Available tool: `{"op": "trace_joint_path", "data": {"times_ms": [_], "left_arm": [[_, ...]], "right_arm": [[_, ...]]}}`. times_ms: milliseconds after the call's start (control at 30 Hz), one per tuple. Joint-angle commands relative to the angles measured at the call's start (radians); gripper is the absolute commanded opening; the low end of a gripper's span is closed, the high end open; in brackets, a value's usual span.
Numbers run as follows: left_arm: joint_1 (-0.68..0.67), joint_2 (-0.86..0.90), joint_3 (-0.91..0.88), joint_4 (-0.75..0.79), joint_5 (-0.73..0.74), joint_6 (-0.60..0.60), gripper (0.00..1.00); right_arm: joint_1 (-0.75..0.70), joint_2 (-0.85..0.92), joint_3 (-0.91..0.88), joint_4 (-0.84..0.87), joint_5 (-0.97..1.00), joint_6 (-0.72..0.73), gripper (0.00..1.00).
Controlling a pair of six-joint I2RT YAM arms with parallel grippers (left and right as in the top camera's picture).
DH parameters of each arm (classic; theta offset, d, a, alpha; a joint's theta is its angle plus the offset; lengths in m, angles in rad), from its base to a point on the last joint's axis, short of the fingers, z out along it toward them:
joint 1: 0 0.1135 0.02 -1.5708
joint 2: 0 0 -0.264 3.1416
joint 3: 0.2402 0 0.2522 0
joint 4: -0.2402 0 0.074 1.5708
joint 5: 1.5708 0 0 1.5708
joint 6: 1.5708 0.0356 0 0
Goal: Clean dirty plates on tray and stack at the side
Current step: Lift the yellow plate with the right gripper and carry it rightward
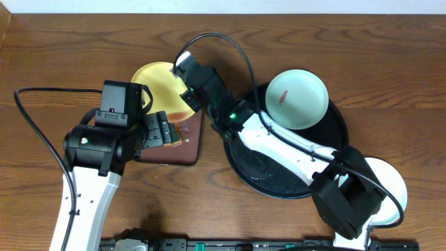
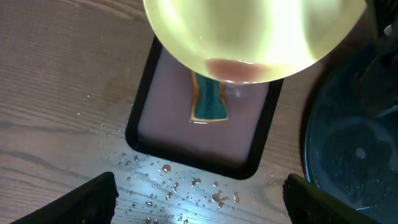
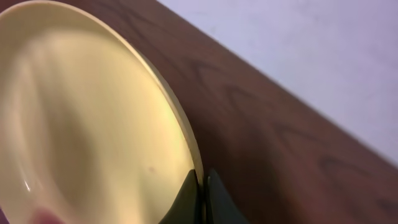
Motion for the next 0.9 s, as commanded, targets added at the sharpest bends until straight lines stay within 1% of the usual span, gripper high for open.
{"op": "trace_joint_path", "data": {"times_ms": [0, 133, 333, 567, 867], "left_arm": [[0.004, -0.002, 0.018, -0.001, -0.005, 0.020, 0.86], [0.004, -0.002, 0.018, 0.000, -0.005, 0.021, 0.87], [0.004, -0.002, 0.018, 0.000, -0.005, 0.021, 0.86], [0.004, -0.002, 0.018, -0.001, -0.005, 0.020, 0.87], [0.004, -0.002, 0.018, -0.001, -0.005, 0.021, 0.87]], "right_arm": [[0.036, -0.064, 0.024, 0.010, 0.163, -0.117, 0.01], [0.063, -0.084, 0.024, 0.027, 0.262, -0.133, 0.01], [0.076, -0.108, 0.024, 0.077, 0.351, -0.195, 0.01], [0.094, -0.111, 0.024, 0.123, 0.399, -0.288, 0.01], [0.109, -0.111, 0.024, 0.149, 0.448, -0.351, 0.01]]}}
